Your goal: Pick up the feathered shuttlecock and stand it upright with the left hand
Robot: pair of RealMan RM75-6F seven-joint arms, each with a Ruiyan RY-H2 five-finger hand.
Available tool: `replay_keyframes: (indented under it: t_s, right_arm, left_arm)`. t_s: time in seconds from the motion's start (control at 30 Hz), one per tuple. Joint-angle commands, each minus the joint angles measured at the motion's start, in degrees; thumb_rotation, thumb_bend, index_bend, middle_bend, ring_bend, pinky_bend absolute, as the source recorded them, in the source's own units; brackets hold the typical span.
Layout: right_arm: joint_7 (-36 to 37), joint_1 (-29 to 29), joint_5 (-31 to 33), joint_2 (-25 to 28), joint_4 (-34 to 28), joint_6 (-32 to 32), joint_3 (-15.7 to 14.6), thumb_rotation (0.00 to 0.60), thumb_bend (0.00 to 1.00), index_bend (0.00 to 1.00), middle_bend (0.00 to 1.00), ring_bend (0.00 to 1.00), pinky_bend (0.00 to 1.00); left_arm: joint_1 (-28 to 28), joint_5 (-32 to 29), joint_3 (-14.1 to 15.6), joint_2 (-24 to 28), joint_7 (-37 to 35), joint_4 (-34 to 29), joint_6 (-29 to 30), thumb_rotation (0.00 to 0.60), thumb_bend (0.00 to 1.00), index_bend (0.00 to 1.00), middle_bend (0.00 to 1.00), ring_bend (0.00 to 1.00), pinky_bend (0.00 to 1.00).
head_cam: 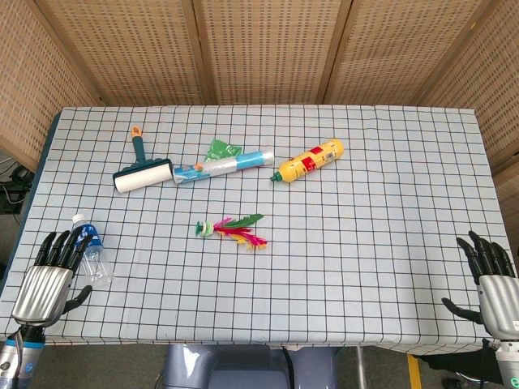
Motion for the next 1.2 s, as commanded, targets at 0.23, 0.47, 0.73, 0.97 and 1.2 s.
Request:
replay_keyframes:
  t_s: [0.23, 0.47, 0.73, 0.97, 1.2]
  right_arm:
    - [0.0, 0.2, -0.2, 0.0, -0.4, -0.5, -0.3, 0.600, 0.08, 0.03, 0.00, 0.00, 0.00]
    - [0.1, 0.2, -0.1, 0.1, -0.6, -0.2, -0.1, 0.600, 0.08, 0.03, 0.00, 0.00, 0.00]
    - [0.0, 0.2, -0.3, 0.0, -0.4, -0.4, -0.4, 0.600, 0.08, 0.04, 0.00, 0.00, 0.00]
    - [0.9, 0.1, -0.2, 0.3, -0.6, -0.1, -0.2, 0.600, 0.08, 0.04, 0.00, 0.00, 0.00]
    - [1.2, 0.1, 0.9, 0.3, -0.4, -0.3, 0.2, 0.600, 0.08, 0.04, 0.00, 0.00, 0.00]
  left_arm:
    - [1.4, 0.2, -2.6, 0.4, -0.6, 0.2, -2.0, 0.600, 0.25, 0.00, 0.00, 0.00, 0.00]
    - [2.2, 0.8, -3.9, 0.7, -1.2, 0.1, -3.4, 0.600, 0.25, 0.00, 0.00, 0.00, 0.00]
    - [3.1, 1.2, -5.2, 0.7, -0.7, -0.2, -5.1, 0.600, 0.25, 0.00, 0.00, 0.00, 0.00]
    - [3.4, 1.8, -5.8, 0.2, 0.5, -0.1, -6.7, 0.600, 0.25, 0.00, 0.00, 0.00, 0.00]
    - [2.1, 1.6, -8.1, -1.1, 1.5, -0.8, -9.3, 0.600, 0.26, 0.00, 0.00, 0.00, 0.00]
